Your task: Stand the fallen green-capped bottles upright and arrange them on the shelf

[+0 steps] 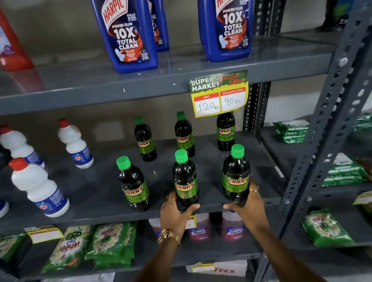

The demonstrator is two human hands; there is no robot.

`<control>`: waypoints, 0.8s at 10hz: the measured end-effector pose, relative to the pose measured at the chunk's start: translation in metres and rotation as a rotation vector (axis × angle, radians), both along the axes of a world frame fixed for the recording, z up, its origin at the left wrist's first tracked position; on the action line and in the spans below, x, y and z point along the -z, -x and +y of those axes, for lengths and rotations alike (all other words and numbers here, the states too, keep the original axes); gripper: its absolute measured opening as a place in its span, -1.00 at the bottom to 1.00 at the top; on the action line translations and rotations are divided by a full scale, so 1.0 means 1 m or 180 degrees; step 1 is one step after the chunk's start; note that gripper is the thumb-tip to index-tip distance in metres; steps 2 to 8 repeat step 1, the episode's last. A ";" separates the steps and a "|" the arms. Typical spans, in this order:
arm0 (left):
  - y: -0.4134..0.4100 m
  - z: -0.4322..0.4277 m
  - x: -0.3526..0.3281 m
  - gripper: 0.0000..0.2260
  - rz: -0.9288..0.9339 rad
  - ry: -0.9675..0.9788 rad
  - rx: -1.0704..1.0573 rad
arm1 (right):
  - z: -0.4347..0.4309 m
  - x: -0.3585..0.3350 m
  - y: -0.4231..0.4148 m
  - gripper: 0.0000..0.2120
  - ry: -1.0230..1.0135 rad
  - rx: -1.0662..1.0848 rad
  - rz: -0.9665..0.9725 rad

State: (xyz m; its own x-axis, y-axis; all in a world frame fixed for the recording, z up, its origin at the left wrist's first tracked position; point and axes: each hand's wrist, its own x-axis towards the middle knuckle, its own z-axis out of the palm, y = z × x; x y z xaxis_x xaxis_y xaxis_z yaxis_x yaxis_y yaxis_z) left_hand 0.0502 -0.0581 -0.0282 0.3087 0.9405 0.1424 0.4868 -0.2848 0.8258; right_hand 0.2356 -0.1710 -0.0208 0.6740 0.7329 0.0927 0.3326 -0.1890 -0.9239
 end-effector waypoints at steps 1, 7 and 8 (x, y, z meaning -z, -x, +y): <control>0.001 0.001 0.008 -0.14 -0.0079 -0.0202 0.0124 | -0.019 -0.006 0.014 0.13 -0.0354 0.0372 0.0158; 0.001 0.001 0.008 -0.14 -0.0079 -0.0202 0.0124 | -0.019 -0.006 0.014 0.13 -0.0354 0.0372 0.0158; 0.001 0.001 0.008 -0.14 -0.0079 -0.0202 0.0124 | -0.019 -0.006 0.014 0.13 -0.0354 0.0372 0.0158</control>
